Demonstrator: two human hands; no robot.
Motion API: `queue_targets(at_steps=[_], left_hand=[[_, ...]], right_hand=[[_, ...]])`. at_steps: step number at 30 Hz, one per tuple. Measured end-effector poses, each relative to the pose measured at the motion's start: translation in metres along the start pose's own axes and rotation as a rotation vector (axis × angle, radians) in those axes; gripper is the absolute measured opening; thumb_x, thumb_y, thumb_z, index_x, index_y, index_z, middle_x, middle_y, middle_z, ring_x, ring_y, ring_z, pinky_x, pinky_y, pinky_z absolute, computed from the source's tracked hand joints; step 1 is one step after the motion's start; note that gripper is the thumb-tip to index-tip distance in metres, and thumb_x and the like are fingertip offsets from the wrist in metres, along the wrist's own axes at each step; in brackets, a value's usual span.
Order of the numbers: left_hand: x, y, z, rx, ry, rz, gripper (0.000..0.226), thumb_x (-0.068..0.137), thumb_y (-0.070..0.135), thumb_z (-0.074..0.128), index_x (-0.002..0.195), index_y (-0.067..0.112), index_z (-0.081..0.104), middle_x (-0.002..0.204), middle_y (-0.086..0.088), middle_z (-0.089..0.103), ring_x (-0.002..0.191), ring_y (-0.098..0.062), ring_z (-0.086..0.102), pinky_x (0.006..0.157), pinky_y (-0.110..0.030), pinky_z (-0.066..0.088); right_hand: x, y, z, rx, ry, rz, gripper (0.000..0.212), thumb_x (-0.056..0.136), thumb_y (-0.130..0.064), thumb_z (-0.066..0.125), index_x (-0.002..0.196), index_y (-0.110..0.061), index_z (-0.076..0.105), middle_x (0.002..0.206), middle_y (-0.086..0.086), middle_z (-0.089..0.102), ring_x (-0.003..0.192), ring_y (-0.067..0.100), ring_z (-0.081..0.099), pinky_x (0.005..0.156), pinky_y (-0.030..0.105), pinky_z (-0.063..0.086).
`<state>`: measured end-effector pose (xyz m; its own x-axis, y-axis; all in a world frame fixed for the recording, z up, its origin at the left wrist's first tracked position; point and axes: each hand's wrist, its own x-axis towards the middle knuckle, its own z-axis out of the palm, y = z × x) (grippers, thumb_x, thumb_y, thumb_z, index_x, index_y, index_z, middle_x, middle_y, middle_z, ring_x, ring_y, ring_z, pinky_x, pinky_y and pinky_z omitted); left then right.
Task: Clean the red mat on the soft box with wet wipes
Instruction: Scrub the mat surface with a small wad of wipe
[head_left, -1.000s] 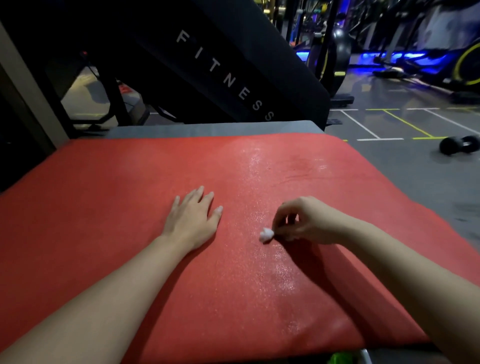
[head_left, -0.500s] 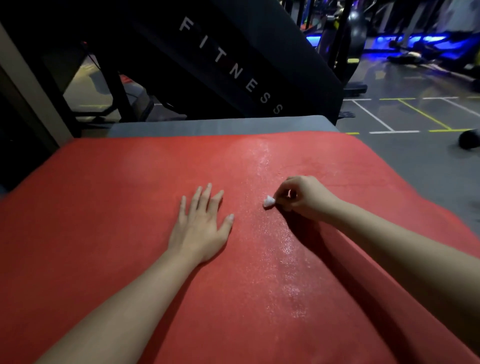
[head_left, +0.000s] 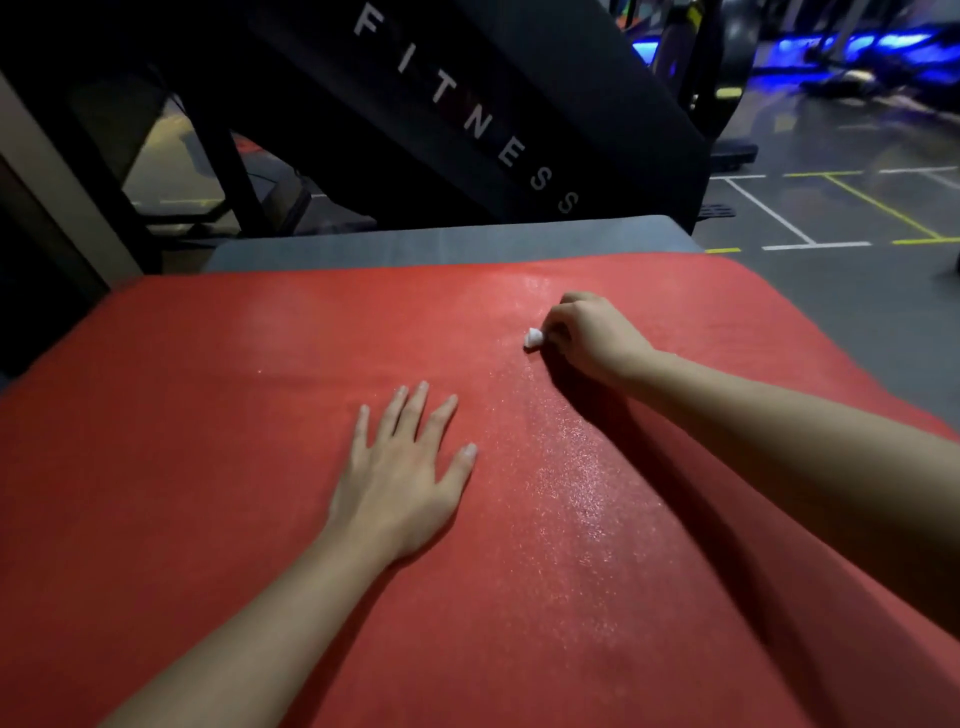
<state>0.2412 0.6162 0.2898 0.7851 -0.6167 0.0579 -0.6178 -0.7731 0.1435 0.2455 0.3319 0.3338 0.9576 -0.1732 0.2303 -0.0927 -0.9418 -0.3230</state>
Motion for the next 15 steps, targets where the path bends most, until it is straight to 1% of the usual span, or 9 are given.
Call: queue_targets(at_steps=[2,4,6,8,10,13,15], left_hand=[[0.000,-0.001,0.001,0.001,-0.001,0.000,0.081,0.089,0.072,-0.002,0.162,0.038,0.008,0.172,0.006,-0.001,0.156,-0.011,-0.011,0.127,-0.049,-0.004],[-0.001,-0.001,0.002,0.006,-0.003,0.000,0.081,0.089,0.073,-0.002,0.162,0.038,0.006,0.171,0.007,-0.004,0.156,-0.010,-0.013,0.127,-0.049,-0.005],[0.000,0.000,0.002,0.003,-0.002,-0.001,0.081,0.089,0.073,-0.002,0.162,0.038,0.005,0.171,0.008,-0.005,0.155,-0.009,-0.015,0.127,-0.049,-0.005],[0.001,0.000,0.002,0.005,-0.003,-0.005,0.081,0.090,0.073,-0.001,0.162,0.039,0.006,0.171,0.009,-0.005,0.155,-0.008,-0.015,0.127,-0.048,-0.004],[0.001,0.000,0.002,0.014,-0.004,-0.002,0.080,0.090,0.073,-0.001,0.162,0.039,0.007,0.171,0.009,-0.003,0.155,-0.008,-0.014,0.127,-0.048,-0.004],[0.000,0.000,0.001,-0.004,-0.001,-0.007,0.079,0.091,0.073,0.001,0.162,0.039,0.008,0.171,0.010,-0.002,0.155,-0.006,-0.014,0.127,-0.048,-0.003],[0.000,0.001,0.000,-0.011,-0.007,-0.017,0.079,0.091,0.073,0.000,0.162,0.040,0.006,0.171,0.011,-0.004,0.154,-0.005,-0.017,0.127,-0.047,-0.004]], right_hand=[[-0.008,-0.001,-0.003,0.014,-0.007,0.006,0.017,0.087,-0.007,0.060,0.092,-0.012,0.076,0.092,0.008,0.066,0.086,0.027,0.061,0.070,0.031,0.042],[-0.020,0.003,-0.010,0.030,-0.071,-0.023,0.013,0.087,-0.013,0.065,0.094,-0.015,0.076,0.091,0.003,0.068,0.082,0.020,0.061,0.068,0.028,0.039],[-0.027,0.009,-0.017,0.051,-0.115,-0.080,0.008,0.086,-0.017,0.071,0.092,-0.017,0.076,0.089,0.000,0.068,0.079,0.017,0.061,0.068,0.029,0.042],[-0.018,0.013,-0.014,0.054,-0.072,-0.128,0.007,0.084,-0.017,0.073,0.090,-0.017,0.076,0.087,0.000,0.067,0.077,0.016,0.060,0.069,0.029,0.044],[0.005,0.022,-0.007,0.041,0.012,-0.127,0.006,0.084,-0.017,0.073,0.089,-0.016,0.077,0.086,0.003,0.067,0.078,0.020,0.059,0.071,0.030,0.042],[0.045,0.037,-0.004,0.010,0.081,-0.054,0.008,0.082,-0.018,0.073,0.087,-0.013,0.078,0.084,0.010,0.070,0.081,0.030,0.062,0.073,0.035,0.044],[0.061,0.043,-0.007,0.023,0.095,0.006,0.011,0.082,-0.022,0.074,0.087,-0.013,0.078,0.084,0.010,0.073,0.080,0.029,0.064,0.072,0.030,0.042]])
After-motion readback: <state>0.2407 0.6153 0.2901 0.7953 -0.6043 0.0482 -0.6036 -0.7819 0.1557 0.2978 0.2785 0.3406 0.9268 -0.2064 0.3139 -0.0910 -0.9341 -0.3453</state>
